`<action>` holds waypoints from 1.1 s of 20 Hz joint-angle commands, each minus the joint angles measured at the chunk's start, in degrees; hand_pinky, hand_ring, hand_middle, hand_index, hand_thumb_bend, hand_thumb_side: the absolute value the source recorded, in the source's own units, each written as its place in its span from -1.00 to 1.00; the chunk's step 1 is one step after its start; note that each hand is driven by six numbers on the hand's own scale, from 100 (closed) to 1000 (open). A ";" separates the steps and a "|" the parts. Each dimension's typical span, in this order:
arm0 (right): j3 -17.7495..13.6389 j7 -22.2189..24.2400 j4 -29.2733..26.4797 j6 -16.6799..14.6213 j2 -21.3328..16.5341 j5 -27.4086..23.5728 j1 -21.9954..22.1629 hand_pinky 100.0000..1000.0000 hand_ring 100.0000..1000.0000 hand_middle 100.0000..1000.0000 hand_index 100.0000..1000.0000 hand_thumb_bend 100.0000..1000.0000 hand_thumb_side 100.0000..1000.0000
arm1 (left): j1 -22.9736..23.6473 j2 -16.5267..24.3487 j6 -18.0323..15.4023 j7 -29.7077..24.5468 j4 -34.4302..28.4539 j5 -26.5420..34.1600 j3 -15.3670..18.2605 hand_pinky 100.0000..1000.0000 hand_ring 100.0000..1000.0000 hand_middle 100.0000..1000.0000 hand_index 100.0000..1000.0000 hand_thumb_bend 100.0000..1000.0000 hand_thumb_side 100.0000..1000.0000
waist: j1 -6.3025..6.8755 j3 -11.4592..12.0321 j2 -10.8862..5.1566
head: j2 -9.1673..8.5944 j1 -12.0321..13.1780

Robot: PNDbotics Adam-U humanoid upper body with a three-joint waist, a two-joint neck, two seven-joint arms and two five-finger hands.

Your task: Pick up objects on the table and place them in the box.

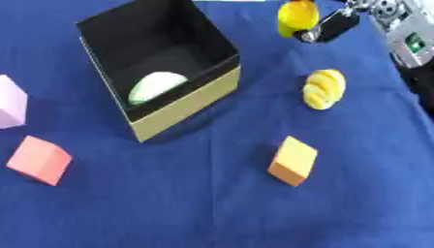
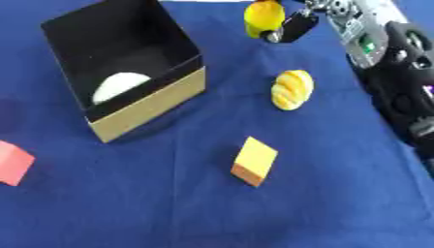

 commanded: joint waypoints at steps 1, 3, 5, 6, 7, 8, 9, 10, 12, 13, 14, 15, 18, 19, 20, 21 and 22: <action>-0.90 2.04 -3.34 0.97 -2.59 -2.46 -1.40 0.57 0.36 0.13 0.40 -0.42 -1.00 | -0.37 1.91 -0.16 -0.36 -0.88 -0.09 0.75 0.69 0.49 0.46 0.84 -0.72 0.56 | 0.16 -0.15 -1.92 | 0.26 0.16; -0.78 3.15 -4.55 1.41 -2.73 -3.63 -1.40 0.58 0.37 0.14 0.42 -0.37 -1.00 | -0.50 2.03 -0.23 -0.47 -0.88 -0.03 0.67 0.69 0.50 0.46 0.84 -0.71 0.56 | 0.13 -0.27 -2.18 | 0.33 0.15; -0.42 4.46 -5.25 1.74 -2.76 -4.19 -1.40 0.59 0.40 0.18 0.45 -0.38 -1.00 | -0.66 2.10 -0.31 -0.66 -0.88 0.01 0.55 0.69 0.50 0.46 0.84 -0.71 0.56 | 0.09 -0.30 -2.40 | 0.34 0.09; -0.24 5.17 -5.41 1.85 -2.72 -4.29 -1.44 0.59 0.39 0.17 0.45 -0.38 -1.00 | -0.72 2.12 -0.34 -0.75 -0.88 0.03 0.49 0.69 0.50 0.46 0.84 -0.71 0.55 | 0.07 -0.30 -2.49 | 0.35 0.05; -0.09 5.72 -5.55 1.94 -2.63 -4.31 -1.53 0.59 0.38 0.16 0.44 -0.38 -1.00 | -0.79 2.14 -0.37 -0.81 -0.88 0.05 0.46 0.69 0.50 0.46 0.84 -0.71 0.55 | 0.04 -0.29 -2.58 | 0.35 0.05; 0.04 6.04 -5.72 2.00 -2.48 -4.29 -1.66 0.59 0.38 0.16 0.44 -0.39 -1.00 | -0.84 2.15 -0.41 -0.86 -0.88 0.08 0.43 0.69 0.50 0.46 0.84 -0.71 0.55 | 0.02 -0.28 -2.65 | 0.33 0.05; 0.20 6.16 -5.99 1.98 -2.25 -4.41 -1.85 0.58 0.36 0.14 0.42 -0.38 -1.00 | -0.91 2.15 -0.46 -0.90 -0.88 0.11 0.42 0.69 0.50 0.46 0.84 -0.71 0.55 | 0.01 -0.25 -2.71 | 0.31 0.05; 0.45 6.10 -6.37 1.91 -1.96 -4.70 -2.10 0.57 0.34 0.13 0.42 -0.40 -1.00 | -0.97 2.15 -0.53 -0.94 -0.88 0.13 0.40 0.69 0.50 0.47 0.84 -0.71 0.55 | 0.00 -0.23 -2.76 | 0.31 0.06; 1.25 5.94 -7.31 1.71 -1.10 -5.33 -2.92 0.57 0.34 0.12 0.42 -0.39 -1.00 | -1.13 2.08 -0.65 -1.07 -0.88 0.20 0.30 0.69 0.50 0.46 0.84 -0.71 0.55 | -0.01 -0.11 -2.83 | 0.35 -0.08; 1.66 5.97 -7.66 1.68 -0.57 -5.55 -3.43 0.57 0.33 0.12 0.42 -0.38 -1.00 | -1.21 2.01 -0.68 -1.16 -0.88 0.25 0.23 0.69 0.50 0.46 0.84 -0.71 0.55 | 0.00 -0.01 -2.86 | 0.39 -0.22; 2.19 6.13 -7.94 1.62 0.30 -5.77 -4.25 0.57 0.33 0.12 0.42 -0.38 -1.00 | -1.31 1.91 -0.71 -1.31 -0.88 0.30 0.11 0.69 0.50 0.46 0.84 -0.71 0.55 | 0.02 0.13 -2.88 | 0.42 -0.41; 2.71 6.36 -8.11 1.57 1.20 -5.91 -5.11 0.56 0.33 0.12 0.42 -0.38 -1.00 | -1.42 1.81 -0.77 -1.46 -0.88 0.33 0.03 0.68 0.50 0.46 0.84 -0.71 0.55 | 0.03 0.31 -2.89 | 0.44 -0.63; 4.17 7.24 -8.08 1.32 4.18 -5.97 -7.91 0.56 0.33 0.12 0.42 -0.38 -1.00 | -1.85 1.63 -1.26 -1.93 -0.88 0.35 -0.23 0.68 0.50 0.46 0.84 -0.70 0.54 | -0.01 0.95 -2.88 | 0.39 -1.37; 4.59 7.49 -7.93 1.24 5.29 -5.86 -8.85 0.56 0.34 0.12 0.43 -0.37 -1.00 | -2.02 1.61 -1.49 -2.14 -0.88 0.31 -0.35 0.68 0.50 0.47 0.84 -0.70 0.53 | -0.04 1.17 -2.87 | 0.38 -1.59; 5.01 7.68 -7.74 1.13 6.44 -5.65 -9.73 0.57 0.34 0.13 0.44 -0.36 -1.00 | -2.22 1.61 -1.73 -2.40 -0.88 0.25 -0.52 0.68 0.50 0.47 0.84 -0.70 0.53 | -0.10 1.41 -2.85 | 0.39 -1.79; 5.44 7.87 -7.47 0.99 7.44 -5.33 -10.44 0.57 0.35 0.14 0.44 -0.34 -1.00 | -2.42 1.61 -1.96 -2.66 -0.88 0.18 -0.68 0.68 0.50 0.47 0.84 -0.70 0.53 | -0.19 1.64 -2.83 | 0.41 -1.97; 5.98 8.18 -7.10 0.75 8.39 -4.85 -11.04 0.58 0.36 0.15 0.45 -0.33 -1.00 | -2.69 1.61 -2.19 -2.94 -0.88 0.11 -0.85 0.68 0.49 0.47 0.84 -0.70 0.52 | -0.34 1.90 -2.81 | 0.40 -2.16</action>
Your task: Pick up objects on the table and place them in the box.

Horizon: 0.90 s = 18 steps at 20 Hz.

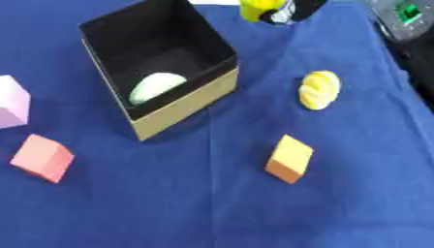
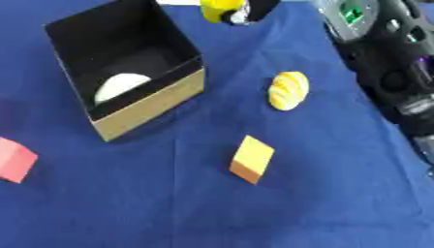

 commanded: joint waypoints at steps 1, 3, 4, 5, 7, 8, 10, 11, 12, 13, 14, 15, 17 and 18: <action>0.96 0.86 0.15 -0.65 1.89 1.15 -2.41 0.58 0.38 0.16 0.46 -0.32 -1.00 | -1.21 1.54 -0.66 -0.92 -0.88 -0.10 -0.01 0.68 0.49 0.47 0.83 -0.70 0.52 | -0.01 0.47 -1.57 | -0.11 -0.71; 1.68 1.26 1.05 -1.23 3.06 2.26 -2.79 0.59 0.39 0.18 0.47 -0.30 -1.00 | -1.73 1.51 -0.90 -1.27 -0.88 -0.16 -0.24 0.68 0.49 0.47 0.83 -0.69 0.52 | -0.34 1.08 -1.40 | -0.35 -0.99; 1.89 1.29 1.51 -1.54 3.46 2.76 -2.87 0.59 0.40 0.18 0.47 -0.29 -1.00 | -1.93 1.51 -0.99 -1.39 -0.88 -0.19 -0.31 0.68 0.49 0.47 0.83 -0.69 0.52 | -0.48 1.37 -1.31 | -0.44 -1.09; 2.01 1.26 1.94 -1.82 3.74 3.17 -2.87 0.59 0.40 0.19 0.47 -0.29 -1.00 | -2.06 1.50 -1.05 -1.45 -0.88 -0.20 -0.33 0.68 0.53 0.46 0.83 -0.70 0.52 | -0.59 1.61 -1.23 | -0.49 -1.13; 2.12 1.09 2.89 -2.26 4.14 3.95 -2.76 0.59 0.41 0.20 0.48 -0.27 -1.00 | -2.23 1.47 -1.19 -1.45 -0.88 -0.19 -0.29 0.68 0.53 0.46 0.83 -0.69 0.51 | -0.78 2.04 -1.06 | -0.57 -1.13; 2.14 1.00 3.41 -2.44 4.29 4.35 -2.64 0.59 0.42 0.21 0.49 -0.24 -1.00 | -2.30 1.44 -1.22 -1.43 -0.88 -0.16 -0.28 0.68 0.53 0.46 0.83 -0.69 0.51 | -0.87 2.24 -0.95 | -0.63 -1.09; 2.30 0.87 4.46 -2.90 4.57 5.21 -2.37 0.62 0.48 0.31 0.53 -0.16 -1.00 | -2.43 1.38 -1.25 -1.43 -0.88 -0.10 -0.29 0.68 0.52 0.46 0.83 -0.68 0.51 | -1.00 2.58 -0.75 | -0.75 -1.06; 2.45 0.89 4.93 -3.25 4.67 5.65 -2.22 0.64 0.53 0.39 0.57 -0.12 -1.00 | -2.50 1.36 -1.28 -1.45 -0.88 -0.09 -0.30 0.68 0.52 0.46 0.83 -0.68 0.51 | -1.04 2.71 -0.68 | -0.78 -1.08; 2.68 1.01 5.31 -3.74 4.73 6.18 -2.10 0.68 0.63 0.53 0.65 -0.05 -0.88 | -2.58 1.34 -1.32 -1.46 -0.88 -0.09 -0.30 0.68 0.52 0.46 0.83 -0.68 0.51 | -1.06 2.81 -0.62 | -0.77 -1.09; 2.82 1.15 5.62 -4.26 4.77 6.73 -2.01 0.72 0.72 0.65 0.74 -0.03 -0.79 | -2.64 1.33 -1.35 -1.46 -0.88 -0.08 -0.30 0.68 0.52 0.46 0.83 -0.68 0.51 | -1.06 2.88 -0.58 | -0.76 -1.11; 3.01 1.46 5.89 -4.84 4.79 7.34 -1.93 0.73 0.76 0.69 0.76 -0.03 -0.77 | -2.70 1.33 -1.38 -1.48 -0.88 -0.08 -0.31 0.67 0.52 0.46 0.83 -0.68 0.50 | -1.04 2.92 -0.54 | -0.74 -1.12; 3.07 1.81 6.09 -5.43 4.80 7.97 -1.89 0.74 0.78 0.71 0.78 -0.01 -0.76 | -2.74 1.34 -1.41 -1.52 -0.88 -0.09 -0.33 0.67 0.52 0.46 0.83 -0.68 0.50 | -1.02 2.95 -0.53 | -0.70 -1.11; 2.87 2.12 6.26 -6.32 4.79 9.03 -1.89 0.74 0.78 0.73 0.80 0.00 -0.76 | -2.77 1.32 -1.45 -1.59 -0.88 -0.14 -0.38 0.67 0.52 0.46 0.83 -0.68 0.50 | -0.98 2.94 -0.55 | -0.60 -1.13; 2.63 1.94 6.21 -6.50 4.77 9.38 -1.93 0.74 0.77 0.73 0.80 0.00 -0.77 | -2.75 1.29 -1.44 -1.61 -0.88 -0.14 -0.39 0.67 0.52 0.46 0.83 -0.67 0.50 | -0.94 2.91 -0.60 | -0.51 -1.13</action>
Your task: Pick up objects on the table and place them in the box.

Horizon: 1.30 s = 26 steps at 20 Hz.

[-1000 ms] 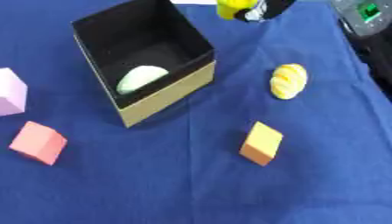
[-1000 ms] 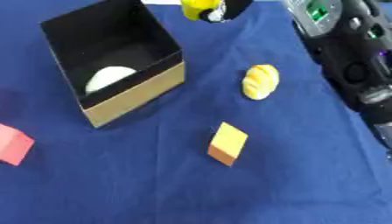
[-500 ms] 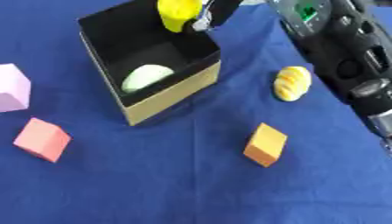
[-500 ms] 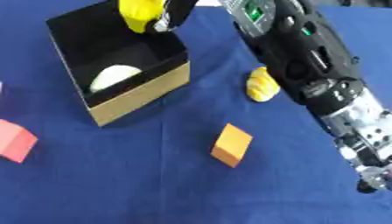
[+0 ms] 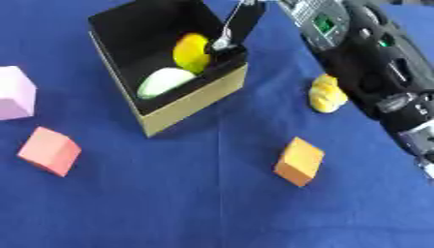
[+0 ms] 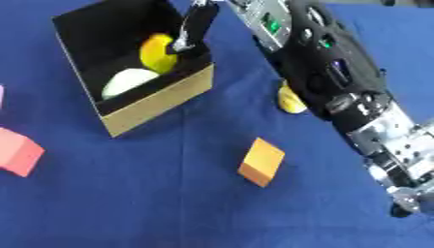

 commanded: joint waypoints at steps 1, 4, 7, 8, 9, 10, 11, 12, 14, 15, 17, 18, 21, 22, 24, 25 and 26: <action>-0.97 -0.26 -0.30 -0.94 -0.75 1.39 -1.00 0.73 0.77 0.73 0.80 0.00 -0.77 | -0.64 1.30 -0.19 -0.14 -0.88 -0.08 0.41 0.67 0.52 0.46 0.83 -0.67 0.50 | 0.50 0.05 -1.39 | -0.38 -0.12; -1.50 -1.25 -0.94 -0.57 -0.96 0.80 -1.01 0.71 0.74 0.70 0.78 -0.01 -0.77 | -0.54 1.25 -0.09 -0.09 -0.88 -0.03 0.41 0.67 0.52 0.46 0.83 -0.67 0.50 | 0.64 -0.14 -1.66 | -0.21 -0.10; -2.47 -2.88 -3.01 0.31 -1.61 -1.09 -1.03 0.67 0.66 0.60 0.73 -0.06 -0.80 | -0.11 1.26 0.05 0.00 -0.88 -0.09 0.47 0.67 0.52 0.46 0.83 -0.67 0.50 | 0.90 -0.62 -2.17 | 0.27 0.13; -2.80 -3.62 -4.10 0.73 -2.20 -1.87 -1.02 0.66 0.64 0.58 0.71 -0.07 -0.82 | 0.14 1.30 0.12 0.09 -0.88 -0.13 0.53 0.67 0.52 0.46 0.83 -0.67 0.49 | 0.95 -0.92 -2.39 | 0.51 0.29; -2.95 -4.33 -5.31 1.17 -2.95 -2.68 -0.93 0.66 0.63 0.55 0.69 -0.10 -0.83 | 0.39 1.36 0.18 0.18 -0.88 -0.18 0.61 0.67 0.52 0.46 0.82 -0.66 0.49 | 0.98 -1.22 -2.58 | 0.71 0.47; -3.02 -5.02 -6.60 1.45 -3.95 -3.50 -0.79 0.65 0.61 0.52 0.68 -0.11 -0.84 | 0.75 1.45 0.24 0.32 -0.88 -0.25 0.72 0.67 0.52 0.46 0.82 -0.66 0.49 | 1.00 -1.76 -2.85 | 0.99 0.82; -2.99 -5.60 -7.98 1.64 -5.19 -4.37 -0.47 0.65 0.61 0.52 0.67 -0.11 -0.84 | 1.08 1.54 0.28 0.47 -0.88 -0.33 0.83 0.67 0.52 0.46 0.82 -0.66 0.49 | 1.02 -2.22 -3.05 | 1.19 1.10; -2.92 -5.96 -9.43 1.91 -6.56 -5.27 0.09 0.66 0.59 0.49 0.66 -0.11 -0.86 | 1.41 1.66 0.32 0.60 -0.88 -0.41 0.93 0.67 0.52 0.46 0.82 -0.66 0.49 | 1.02 -2.81 -3.27 | 1.39 1.46; -2.66 -5.97 -12.30 2.79 -9.38 -7.04 1.70 0.66 0.59 0.48 0.65 -0.09 -0.84 | 2.03 1.88 0.33 0.85 -0.88 -0.57 1.13 0.67 0.52 0.46 0.82 -0.66 0.49 | 1.10 -3.93 -3.63 | 1.69 2.13; -2.52 -5.67 -13.67 3.40 -10.74 -7.88 2.82 0.66 0.59 0.48 0.65 -0.08 -0.83 | 2.32 1.98 0.32 0.97 -0.88 -0.65 1.23 0.67 0.52 0.46 0.82 -0.66 0.49 | 1.19 -4.51 -3.81 | 1.82 2.45; -2.13 -4.80 -16.28 4.69 -13.35 -9.34 5.08 0.66 0.60 0.49 0.65 -0.06 -0.78 | 2.72 2.09 0.29 1.14 -0.88 -0.76 1.35 0.66 0.52 0.46 0.82 -0.66 0.49 | 1.47 -5.66 -4.02 | 1.87 3.00; -1.79 -4.20 -17.60 5.37 -14.68 -9.87 6.35 0.66 0.60 0.49 0.65 -0.05 -0.76 | 2.89 2.13 0.30 1.21 -0.88 -0.81 1.40 0.66 0.52 0.46 0.82 -0.66 0.49 | 1.66 -6.26 -4.08 | 1.89 3.26; -0.96 -2.76 -21.52 6.78 -18.63 -11.02 10.26 0.67 0.62 0.50 0.66 -0.03 -0.73 | 3.10 2.20 0.34 1.26 -0.88 -0.91 1.37 0.66 0.52 0.46 0.82 -0.66 0.49 | 2.16 -7.64 -4.15 | 2.05 3.84; -0.90 -2.54 -22.84 7.16 -19.99 -11.38 11.62 0.67 0.62 0.51 0.66 -0.02 -0.72 | 3.06 2.19 0.35 1.23 -0.88 -0.93 1.32 0.66 0.52 0.46 0.82 -0.66 0.49 | 2.30 -7.92 -4.14 | 2.05 3.97; -0.99 -2.37 -25.30 7.86 -22.77 -12.15 14.39 0.67 0.62 0.51 0.66 -0.01 -0.73 | 2.87 2.13 0.37 1.10 -0.88 -0.92 1.14 0.66 0.52 0.46 0.82 -0.66 0.49 | 2.61 -8.28 -4.05 | 2.03 4.03; -1.19 -2.49 -26.35 8.18 -24.17 -12.65 15.80 0.67 0.62 0.51 0.65 -0.01 -0.73 | 2.72 2.07 0.36 0.99 -0.88 -0.89 1.03 0.66 0.52 0.46 0.82 -0.66 0.49 | 2.77 -8.29 -3.99 | 1.99 3.91; -1.47 -2.76 -27.32 8.48 -25.56 -13.21 17.19 0.67 0.62 0.50 0.65 0.00 -0.75 | 2.55 1.99 0.36 0.87 -0.88 -0.86 0.91 0.66 0.52 0.46 0.82 -0.66 0.50 | 2.93 -8.21 -3.93 | 1.92 3.74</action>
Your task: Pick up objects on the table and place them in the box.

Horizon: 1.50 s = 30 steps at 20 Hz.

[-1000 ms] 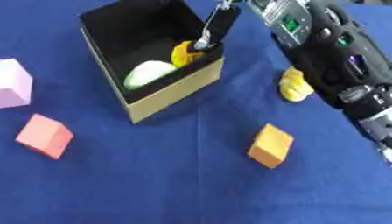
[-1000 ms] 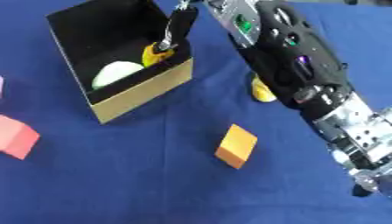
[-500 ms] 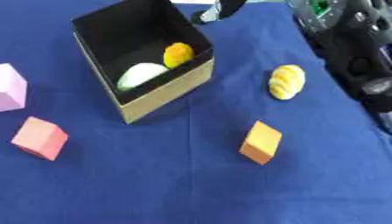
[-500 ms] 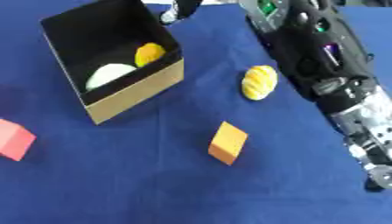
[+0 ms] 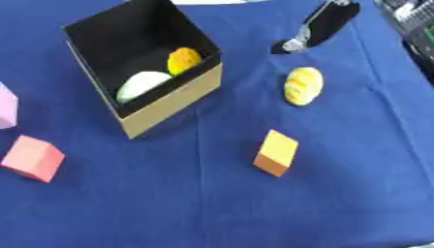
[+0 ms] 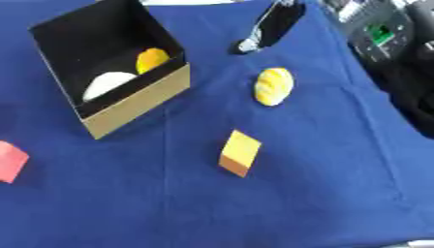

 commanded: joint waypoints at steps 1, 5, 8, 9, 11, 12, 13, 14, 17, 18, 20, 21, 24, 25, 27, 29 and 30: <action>-1.37 -0.60 -4.03 1.11 -5.95 -1.84 2.22 0.67 0.62 0.50 0.65 0.01 -0.76 | -0.91 1.83 0.02 -0.21 -0.87 -0.27 0.41 0.66 0.53 0.46 0.82 -0.66 0.50 | 0.51 0.24 -1.25 | 0.18 -0.21; -2.40 -1.95 -5.87 1.64 -8.25 -1.66 8.11 0.67 0.63 0.50 0.64 0.01 -0.82 | -1.48 1.51 0.11 -0.80 -0.87 -0.12 -0.10 0.66 0.53 0.46 0.82 -0.66 0.50 | 0.95 1.19 -1.07 | -0.15 -1.15; -2.62 -2.23 -4.98 1.52 -8.62 -0.67 10.17 0.68 0.64 0.50 0.63 -0.04 -0.90 | -1.56 1.27 0.20 -1.06 -0.87 -0.05 -0.27 0.66 0.52 0.46 0.82 -0.67 0.50 | 1.17 1.67 -0.80 | -0.47 -1.54; -2.61 -2.19 -4.34 1.41 -8.63 -0.47 10.56 0.68 0.64 0.50 0.63 -0.04 -0.91 | -1.52 1.21 0.20 -1.08 -0.87 -0.05 -0.26 0.66 0.52 0.46 0.82 -0.67 0.50 | 1.22 1.74 -0.70 | -0.58 -1.59; -2.66 -2.18 -2.95 1.05 -8.66 0.32 11.19 0.68 0.64 0.50 0.63 -0.04 -0.92 | -1.47 1.07 0.20 -1.05 -0.87 -0.02 -0.22 0.66 0.52 0.46 0.82 -0.67 0.50 | 1.28 1.79 -0.51 | -0.78 -1.65; -2.69 -2.23 -2.21 0.85 -8.57 0.77 11.40 0.68 0.65 0.50 0.64 -0.04 -0.92 | -1.46 1.01 0.22 -1.03 -0.87 0.01 -0.22 0.66 0.52 0.46 0.82 -0.67 0.50 | 1.30 1.80 -0.44 | -0.86 -1.68; -2.73 -2.29 -1.28 0.72 -8.40 1.32 11.58 0.68 0.65 0.51 0.64 -0.04 -0.92 | -1.46 0.95 0.23 -1.03 -0.87 0.03 -0.24 0.66 0.52 0.46 0.82 -0.67 0.51 | 1.34 1.81 -0.35 | -0.99 -1.72; -2.74 -2.38 -0.34 0.55 -8.17 1.87 11.64 0.68 0.65 0.51 0.64 -0.04 -0.94 | -1.47 0.90 0.23 -1.05 -0.87 0.04 -0.26 0.66 0.53 0.46 0.82 -0.68 0.51 | 1.39 1.83 -0.27 | -1.09 -1.76; -2.81 -3.07 2.75 0.10 -7.10 3.67 11.13 0.68 0.65 0.51 0.64 -0.05 -0.96 | -1.58 0.75 0.17 -1.17 -0.87 0.01 -0.33 0.66 0.53 0.46 0.82 -0.68 0.51 | 1.58 1.99 0.00 | -1.41 -1.91; -2.85 -3.46 3.72 -0.03 -6.69 4.18 10.79 0.68 0.65 0.51 0.64 -0.06 -0.98 | -1.60 0.70 0.14 -1.18 -0.87 0.00 -0.34 0.66 0.53 0.46 0.82 -0.68 0.51 | 1.64 2.06 0.09 | -1.50 -1.96; -2.92 -4.18 5.69 -0.21 -5.89 5.34 10.01 0.68 0.65 0.51 0.64 -0.07 -1.00 | -1.57 0.57 0.09 -1.23 -0.87 -0.02 -0.36 0.66 0.53 0.46 0.82 -0.68 0.52 | 1.76 2.22 0.28 | -1.64 -2.07; -2.94 -4.46 6.68 -0.31 -5.51 5.92 9.62 0.68 0.65 0.51 0.64 -0.08 -1.00 | -1.54 0.51 0.07 -1.25 -0.87 -0.04 -0.37 0.66 0.53 0.46 0.82 -0.68 0.52 | 1.81 2.30 0.39 | -1.69 -2.15; -2.93 -5.22 9.34 -0.67 -4.25 6.86 8.60 0.67 0.64 0.49 0.63 -0.09 -1.00 | -1.50 0.32 0.03 -1.26 -0.87 -0.08 -0.37 0.66 0.53 0.46 0.82 -0.68 0.52 | 1.88 2.51 0.75 | -1.78 -2.37; -2.88 -5.47 10.03 -0.81 -3.87 6.81 8.37 0.67 0.63 0.49 0.63 -0.09 -0.99 | -1.49 0.25 0.02 -1.27 -0.87 -0.09 -0.38 0.66 0.53 0.46 0.82 -0.68 0.52 | 1.89 2.60 0.88 | -1.80 -2.40; -2.78 -5.99 11.07 -1.03 -3.29 6.65 8.07 0.66 0.62 0.47 0.60 -0.11 -1.00 | -1.46 0.09 -0.01 -1.26 -0.87 -0.10 -0.37 0.66 0.53 0.46 0.82 -0.69 0.53 | 1.89 2.77 1.14 | -1.84 -2.41; -2.68 -6.34 12.14 -1.14 -2.86 6.86 7.84 0.66 0.62 0.44 0.58 -0.12 -1.00 | -1.46 -0.06 -0.01 -1.26 -0.87 -0.09 -0.39 0.66 0.53 0.46 0.82 -0.69 0.53 | 1.86 2.95 1.38 | -1.86 -2.46; -2.64 -6.37 12.73 -1.25 -2.66 7.22 7.74 0.66 0.62 0.43 0.56 -0.12 -1.00 | -1.47 -0.11 -0.01 -1.29 -0.87 -0.10 -0.41 0.66 0.53 0.46 0.82 -0.69 0.53 | 1.84 3.03 1.47 | -1.86 -2.49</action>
